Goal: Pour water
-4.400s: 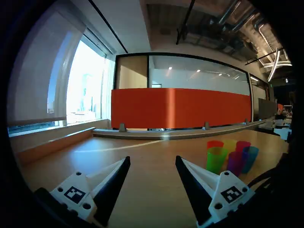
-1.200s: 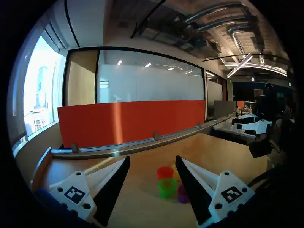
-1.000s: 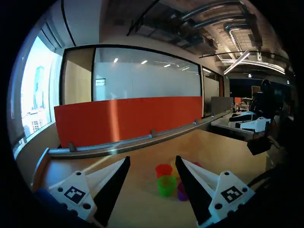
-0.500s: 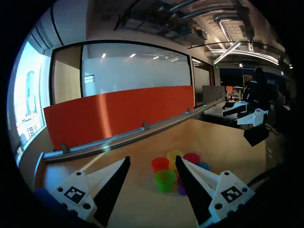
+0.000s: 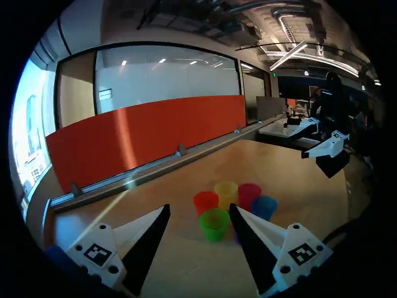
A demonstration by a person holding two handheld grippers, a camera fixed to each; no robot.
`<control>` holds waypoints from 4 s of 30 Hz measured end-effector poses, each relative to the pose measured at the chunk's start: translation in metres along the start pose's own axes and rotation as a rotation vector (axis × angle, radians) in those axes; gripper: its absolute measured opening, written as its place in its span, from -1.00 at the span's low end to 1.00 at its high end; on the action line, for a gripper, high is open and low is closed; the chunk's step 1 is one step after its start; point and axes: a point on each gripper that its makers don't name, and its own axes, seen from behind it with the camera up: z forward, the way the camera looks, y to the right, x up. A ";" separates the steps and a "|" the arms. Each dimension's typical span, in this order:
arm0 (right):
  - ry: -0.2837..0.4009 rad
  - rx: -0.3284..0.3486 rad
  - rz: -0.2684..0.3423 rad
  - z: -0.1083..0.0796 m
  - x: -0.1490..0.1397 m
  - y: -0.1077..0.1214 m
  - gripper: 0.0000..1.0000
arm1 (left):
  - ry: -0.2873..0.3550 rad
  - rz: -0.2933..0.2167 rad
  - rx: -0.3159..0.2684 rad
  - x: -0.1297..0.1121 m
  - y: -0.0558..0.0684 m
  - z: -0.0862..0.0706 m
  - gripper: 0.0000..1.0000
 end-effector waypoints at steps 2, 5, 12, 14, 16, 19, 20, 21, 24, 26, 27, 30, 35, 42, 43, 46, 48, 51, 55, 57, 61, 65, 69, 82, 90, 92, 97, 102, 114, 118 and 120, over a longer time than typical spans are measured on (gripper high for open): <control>-0.013 0.007 -0.004 0.002 -0.004 -0.001 0.99 | -0.014 0.010 -0.012 -0.005 0.002 0.005 0.76; -0.033 0.015 -0.009 0.006 -0.012 -0.003 0.99 | -0.035 0.022 -0.028 -0.013 0.005 0.012 0.76; -0.067 0.024 -0.012 0.013 -0.026 -0.005 0.99 | -0.084 0.036 -0.057 -0.032 0.010 0.026 0.76; -0.073 0.028 -0.009 0.015 -0.029 -0.006 0.99 | -0.098 0.041 -0.062 -0.037 0.011 0.029 0.76; -0.080 0.032 -0.005 0.016 -0.033 -0.006 0.98 | -0.108 0.045 -0.068 -0.041 0.012 0.032 0.75; -0.091 0.037 0.000 0.018 -0.038 -0.007 0.99 | -0.125 0.050 -0.078 -0.049 0.013 0.036 0.76; -0.096 0.038 0.001 0.019 -0.041 -0.007 0.99 | -0.131 0.052 -0.082 -0.051 0.014 0.038 0.76; -0.099 0.039 0.001 0.020 -0.042 -0.007 0.99 | -0.136 0.053 -0.084 -0.053 0.014 0.039 0.76; -0.108 0.042 -0.002 0.022 -0.047 -0.008 0.99 | -0.150 0.058 -0.093 -0.059 0.016 0.042 0.76; -0.115 0.043 -0.005 0.023 -0.050 -0.008 0.99 | -0.157 0.062 -0.102 -0.063 0.018 0.045 0.76; -0.118 0.043 -0.008 0.024 -0.052 -0.008 0.99 | -0.161 0.064 -0.105 -0.065 0.019 0.046 0.76; -0.129 0.042 -0.015 0.026 -0.057 -0.008 0.99 | -0.173 0.069 -0.114 -0.071 0.020 0.050 0.76; -0.154 0.046 -0.026 0.032 -0.067 -0.011 0.99 | -0.196 0.080 -0.128 -0.082 0.022 0.057 0.76; -0.172 0.053 -0.020 0.039 -0.076 -0.012 0.99 | -0.226 0.091 -0.155 -0.097 0.025 0.065 0.77; -0.173 0.054 -0.019 0.039 -0.077 -0.012 0.99 | -0.230 0.091 -0.157 -0.099 0.025 0.066 0.76; -0.178 0.056 -0.015 0.040 -0.079 -0.012 0.99 | -0.241 0.092 -0.163 -0.104 0.025 0.070 0.76; -0.180 0.055 -0.014 0.040 -0.081 -0.011 0.99 | -0.249 0.092 -0.168 -0.107 0.024 0.073 0.76; -0.182 0.054 -0.016 0.040 -0.082 -0.010 0.99 | -0.261 0.096 -0.173 -0.111 0.024 0.079 0.76; -0.185 0.052 -0.017 0.040 -0.084 -0.008 0.99 | -0.275 0.106 -0.178 -0.116 0.024 0.086 0.76; -0.188 0.052 -0.018 0.040 -0.085 -0.008 0.98 | -0.282 0.109 -0.182 -0.119 0.025 0.090 0.76; -0.191 0.052 -0.018 0.041 -0.087 -0.007 0.99 | -0.291 0.109 -0.186 -0.123 0.025 0.098 0.76; -0.194 0.050 -0.017 0.041 -0.089 -0.005 0.99 | -0.295 0.111 -0.190 -0.125 0.025 0.105 0.76; -0.196 0.047 -0.014 0.042 -0.090 -0.003 0.98 | -0.303 0.112 -0.202 -0.127 0.028 0.112 0.76; -0.205 0.046 -0.013 0.043 -0.095 0.000 0.99 | -0.313 0.107 -0.225 -0.128 0.033 0.132 0.76; -0.210 0.045 -0.013 0.044 -0.096 0.001 0.99 | -0.318 0.115 -0.236 -0.127 0.037 0.138 0.76; -0.210 0.046 -0.012 0.045 -0.097 0.001 0.99 | -0.323 0.117 -0.238 -0.129 0.037 0.140 0.76; -0.213 0.048 -0.015 0.046 -0.097 0.001 0.99 | -0.323 0.126 -0.238 -0.130 0.038 0.144 0.76; -0.215 0.050 -0.015 0.048 -0.097 0.000 0.99 | -0.322 0.131 -0.237 -0.130 0.038 0.149 0.75; -0.218 0.049 -0.007 0.048 -0.099 0.001 0.99 | -0.318 0.132 -0.237 -0.127 0.037 0.158 0.76; -0.217 0.049 -0.005 0.048 -0.099 0.001 0.99 | -0.317 0.130 -0.236 -0.128 0.036 0.159 0.75; -0.217 0.049 -0.006 0.048 -0.099 0.001 0.99 | -0.317 0.126 -0.237 -0.128 0.036 0.158 0.75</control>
